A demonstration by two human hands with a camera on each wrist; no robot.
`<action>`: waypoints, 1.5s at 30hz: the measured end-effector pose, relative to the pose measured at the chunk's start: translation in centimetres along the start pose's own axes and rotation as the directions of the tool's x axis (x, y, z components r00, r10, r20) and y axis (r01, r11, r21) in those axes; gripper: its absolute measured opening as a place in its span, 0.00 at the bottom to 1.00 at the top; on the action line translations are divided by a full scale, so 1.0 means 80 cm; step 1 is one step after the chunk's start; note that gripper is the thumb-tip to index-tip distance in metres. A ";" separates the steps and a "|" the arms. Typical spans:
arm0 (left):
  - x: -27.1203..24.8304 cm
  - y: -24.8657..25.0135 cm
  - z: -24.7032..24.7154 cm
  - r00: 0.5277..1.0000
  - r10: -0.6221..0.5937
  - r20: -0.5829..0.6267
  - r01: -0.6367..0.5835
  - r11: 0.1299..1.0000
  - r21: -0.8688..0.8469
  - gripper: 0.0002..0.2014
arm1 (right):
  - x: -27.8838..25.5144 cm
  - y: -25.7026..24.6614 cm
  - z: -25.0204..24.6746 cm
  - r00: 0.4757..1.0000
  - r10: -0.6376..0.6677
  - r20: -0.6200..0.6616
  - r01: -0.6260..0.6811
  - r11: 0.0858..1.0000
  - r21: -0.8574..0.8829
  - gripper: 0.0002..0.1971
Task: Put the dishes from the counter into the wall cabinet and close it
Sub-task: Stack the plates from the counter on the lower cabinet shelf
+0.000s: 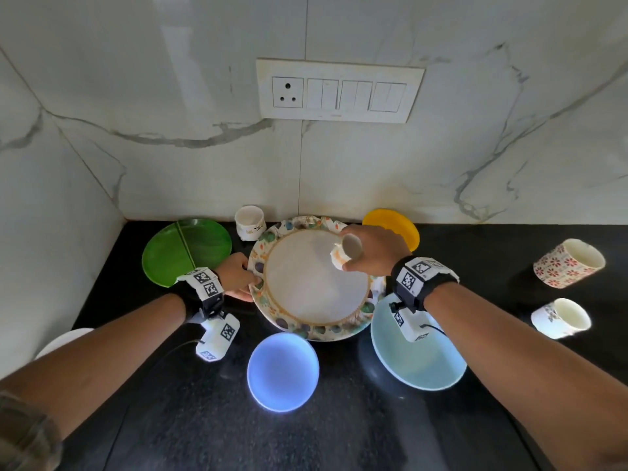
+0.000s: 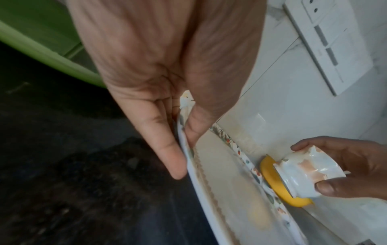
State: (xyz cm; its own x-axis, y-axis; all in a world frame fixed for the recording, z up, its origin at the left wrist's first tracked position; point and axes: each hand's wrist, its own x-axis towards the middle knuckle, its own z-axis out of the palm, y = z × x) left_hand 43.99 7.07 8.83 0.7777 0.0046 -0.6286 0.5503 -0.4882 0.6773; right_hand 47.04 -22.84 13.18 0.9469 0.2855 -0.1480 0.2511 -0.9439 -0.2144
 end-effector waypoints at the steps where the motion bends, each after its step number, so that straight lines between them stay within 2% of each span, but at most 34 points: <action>1: -0.003 0.004 -0.001 1.000 0.016 -0.017 -0.016 1.000 -0.018 0.10 | -0.006 0.006 -0.007 1.000 0.008 -0.009 -0.008 1.000 0.024 0.33; 4: -0.018 0.016 -0.004 0.997 0.049 -0.053 -0.054 0.995 -0.089 0.12 | -0.028 0.030 -0.026 0.998 0.056 -0.039 -0.054 0.998 0.043 0.33; 8: -0.029 0.028 -0.009 0.992 0.106 -0.068 -0.114 0.983 -0.143 0.12 | -0.061 0.075 -0.047 0.977 0.203 -0.058 -0.202 0.979 0.025 0.38; 11: -0.034 0.036 -0.016 0.986 0.137 -0.098 -0.152 0.975 -0.161 0.12 | -0.085 0.113 -0.053 0.964 0.262 -0.046 -0.260 0.965 0.042 0.35; 14: -0.041 0.046 -0.024 0.977 0.173 -0.122 -0.194 0.963 -0.189 0.19 | -0.104 0.144 -0.047 0.929 0.370 -0.015 -0.369 0.929 0.024 0.34; 18: -0.054 0.058 -0.033 0.951 0.265 -0.163 -0.291 0.943 -0.164 0.15 | -0.119 0.170 -0.020 0.884 0.462 0.068 -0.462 0.887 -0.015 0.34; 23: -0.068 0.065 -0.042 0.911 0.352 -0.213 -0.383 0.915 -0.128 0.12 | -0.123 0.179 0.002 0.866 0.492 0.089 -0.486 0.870 -0.076 0.31; 29: -0.087 0.070 -0.050 0.872 0.397 -0.287 -0.437 0.895 -0.090 0.10 | -0.125 0.179 0.008 0.875 0.472 0.106 -0.465 0.881 -0.084 0.28; 34: -0.111 0.076 -0.058 0.811 0.456 -0.367 -0.489 0.872 0.003 0.07 | -0.123 0.180 0.008 0.880 0.449 0.153 -0.452 0.892 -0.021 0.46; 36: -0.121 0.080 -0.067 0.777 0.488 -0.398 -0.502 0.862 0.077 0.07 | -0.121 0.181 0.005 0.891 0.429 0.152 -0.436 0.900 0.017 0.48; 38: -0.133 0.084 -0.080 0.748 0.519 -0.412 -0.503 0.850 0.157 0.08 | -0.121 0.174 -0.003 0.909 0.405 0.100 -0.413 0.907 0.083 0.47; 40: -0.148 0.090 -0.092 0.727 0.532 -0.434 -0.502 0.843 0.194 0.08 | -0.120 0.161 -0.014 0.943 0.332 0.001 -0.329 0.933 0.145 0.44; 42: -0.166 0.097 -0.099 0.717 0.525 -0.459 -0.521 0.841 0.148 0.08 | -0.123 0.136 -0.025 0.979 0.184 -0.087 -0.168 0.972 0.165 0.40; 45: -0.195 0.106 -0.101 0.706 0.509 -0.492 -0.552 0.831 0.069 0.08 | -0.128 0.089 -0.034 0.986 -0.047 -0.159 0.073 0.984 0.160 0.40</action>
State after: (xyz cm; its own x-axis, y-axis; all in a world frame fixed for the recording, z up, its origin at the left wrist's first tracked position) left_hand 39.00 9.91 27.43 0.9790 0.1836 0.0890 0.0076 -0.4687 0.8833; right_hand 39.67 -32.97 15.76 0.9538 0.2998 0.0179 0.2842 -0.8817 -0.3766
